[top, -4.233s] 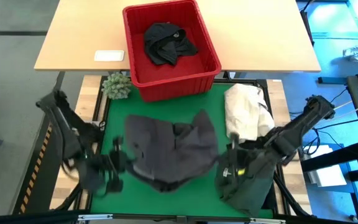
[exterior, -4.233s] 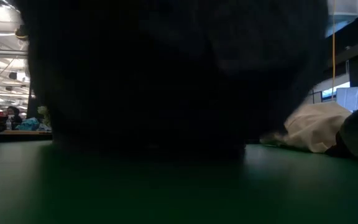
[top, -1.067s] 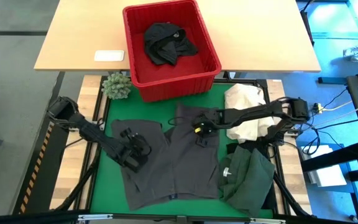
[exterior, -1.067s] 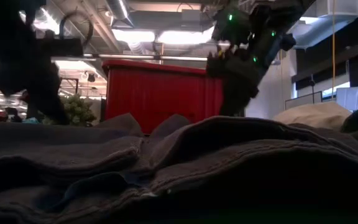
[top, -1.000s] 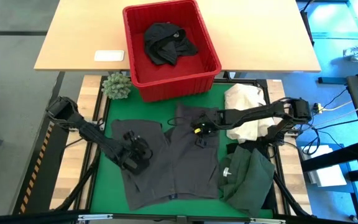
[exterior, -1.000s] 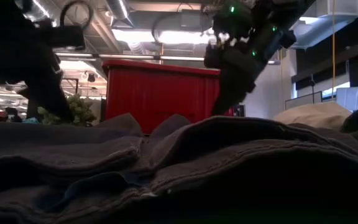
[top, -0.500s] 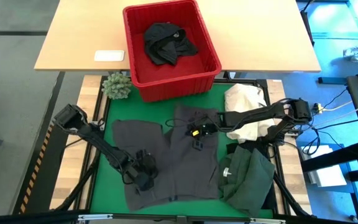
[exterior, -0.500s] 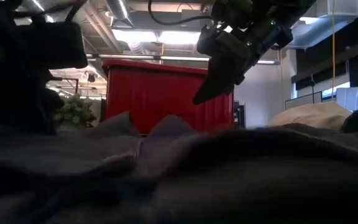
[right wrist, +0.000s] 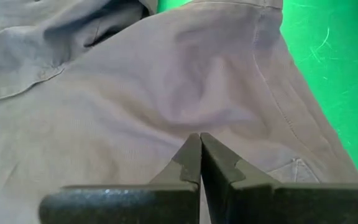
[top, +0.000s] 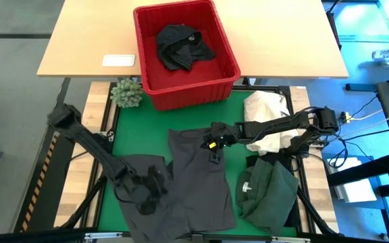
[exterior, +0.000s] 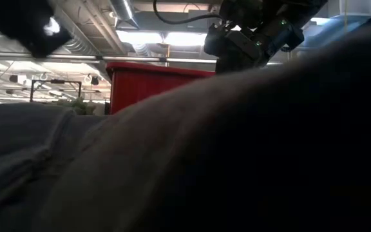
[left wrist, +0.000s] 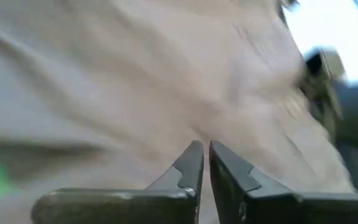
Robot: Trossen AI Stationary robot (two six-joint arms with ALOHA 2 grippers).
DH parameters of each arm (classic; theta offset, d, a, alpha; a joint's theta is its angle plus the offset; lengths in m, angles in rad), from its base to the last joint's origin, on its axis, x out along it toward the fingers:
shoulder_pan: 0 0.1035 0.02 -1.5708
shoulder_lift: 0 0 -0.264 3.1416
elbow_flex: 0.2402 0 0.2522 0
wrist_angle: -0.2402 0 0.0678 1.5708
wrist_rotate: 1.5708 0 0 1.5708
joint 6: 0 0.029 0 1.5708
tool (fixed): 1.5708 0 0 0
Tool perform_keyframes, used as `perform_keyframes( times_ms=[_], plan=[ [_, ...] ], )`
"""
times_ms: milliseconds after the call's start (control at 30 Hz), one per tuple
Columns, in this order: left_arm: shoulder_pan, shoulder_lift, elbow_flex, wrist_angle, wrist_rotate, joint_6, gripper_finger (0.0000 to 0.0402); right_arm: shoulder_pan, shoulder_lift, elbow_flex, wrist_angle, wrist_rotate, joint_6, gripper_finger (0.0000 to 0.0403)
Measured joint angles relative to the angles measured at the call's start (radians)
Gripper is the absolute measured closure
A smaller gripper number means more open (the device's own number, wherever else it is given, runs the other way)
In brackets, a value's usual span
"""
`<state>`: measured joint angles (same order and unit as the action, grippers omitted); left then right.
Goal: Fold laundry
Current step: Fold the gray pants
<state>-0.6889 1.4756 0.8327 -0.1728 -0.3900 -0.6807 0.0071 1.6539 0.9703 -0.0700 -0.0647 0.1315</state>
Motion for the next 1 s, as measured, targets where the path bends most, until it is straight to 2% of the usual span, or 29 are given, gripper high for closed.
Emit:
perform_keyframes(
  times_ms=[133,167,233,333,533,700,867,1000],
  plan=[
    [0.018,-0.152,0.004,-0.202,-0.28,-0.022,0.0391,0.0,0.0,0.0,-0.001,0.0,0.001,0.0397],
    [0.033,-0.183,0.003,-0.255,-0.316,-0.047,0.0391,0.0,0.0,0.0,-0.001,0.0,0.001,0.0397],
    [0.086,-0.237,0.003,-0.335,-0.31,-0.081,0.0386,0.0,0.0,0.0,0.001,0.0,0.001,0.0397],
    [0.192,-0.265,0.003,-0.406,-0.209,-0.081,0.0367,0.0,0.0,0.0,0.003,0.0,0.001,0.0397],
    [0.438,-0.216,0.002,-0.397,0.138,0.079,0.0303,0.0,0.0,0.0,0.009,0.002,-0.005,0.0397],
    [0.602,-0.159,0.002,-0.409,0.366,0.148,0.0254,0.0,0.0,0.0,0.011,0.002,-0.008,0.0397],
    [0.668,-0.071,0.002,-0.412,0.537,0.19,0.024,0.0,0.0,0.0,0.01,0.002,-0.021,0.0397],
    [0.682,0.009,0.002,-0.412,0.6,0.212,0.0239,0.0,0.0,0.0,0.01,0.003,-0.032,0.0397]
  ],
)
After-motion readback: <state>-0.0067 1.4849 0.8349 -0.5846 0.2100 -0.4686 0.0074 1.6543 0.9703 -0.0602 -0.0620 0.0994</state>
